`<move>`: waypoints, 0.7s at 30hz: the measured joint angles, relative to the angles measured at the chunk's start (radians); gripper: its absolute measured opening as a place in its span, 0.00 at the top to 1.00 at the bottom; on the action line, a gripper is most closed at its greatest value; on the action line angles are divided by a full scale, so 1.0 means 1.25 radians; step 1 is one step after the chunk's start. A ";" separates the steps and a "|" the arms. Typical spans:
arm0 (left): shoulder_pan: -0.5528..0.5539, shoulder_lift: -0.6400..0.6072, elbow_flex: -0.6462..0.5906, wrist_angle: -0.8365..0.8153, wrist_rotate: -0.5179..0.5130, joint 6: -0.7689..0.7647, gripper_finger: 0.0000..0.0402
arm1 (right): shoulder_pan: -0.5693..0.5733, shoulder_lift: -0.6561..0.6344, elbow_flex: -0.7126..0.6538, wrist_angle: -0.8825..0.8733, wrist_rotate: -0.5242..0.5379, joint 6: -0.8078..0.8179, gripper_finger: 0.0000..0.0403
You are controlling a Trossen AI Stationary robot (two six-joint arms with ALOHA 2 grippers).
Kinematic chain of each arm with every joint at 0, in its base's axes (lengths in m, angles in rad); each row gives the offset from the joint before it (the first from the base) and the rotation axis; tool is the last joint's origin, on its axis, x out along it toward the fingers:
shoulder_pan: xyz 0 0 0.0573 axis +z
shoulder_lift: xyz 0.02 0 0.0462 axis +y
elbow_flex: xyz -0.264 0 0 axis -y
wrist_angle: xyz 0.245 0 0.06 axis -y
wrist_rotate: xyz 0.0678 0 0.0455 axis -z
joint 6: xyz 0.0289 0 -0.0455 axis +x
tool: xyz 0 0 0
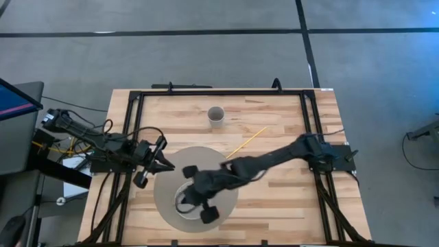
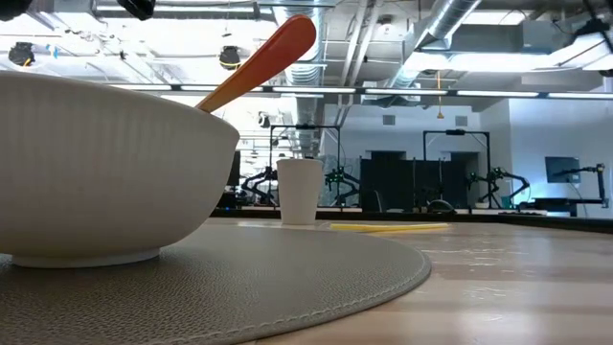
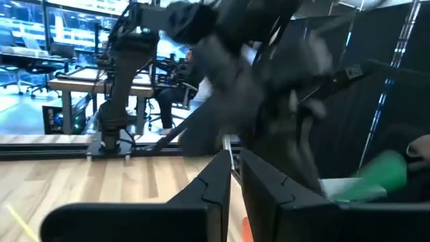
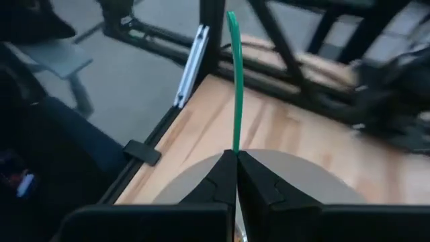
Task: Pick & Place Utensil
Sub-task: Put the green spoon into the white bowl on the mat
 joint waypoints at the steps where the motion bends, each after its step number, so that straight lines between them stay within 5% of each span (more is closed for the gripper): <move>1: -0.005 0.000 0.000 0.000 0.000 0.000 0.91 | -0.011 0.019 -0.001 0.018 -0.034 0.001 1.00; 8: -0.040 -0.041 -0.001 0.000 -0.001 0.020 0.91 | -0.048 0.098 -0.001 0.065 -0.114 -0.003 1.00; 21: -0.052 -0.054 -0.001 -0.013 -0.003 0.036 0.91 | -0.086 0.154 -0.002 -0.029 -0.125 0.043 1.00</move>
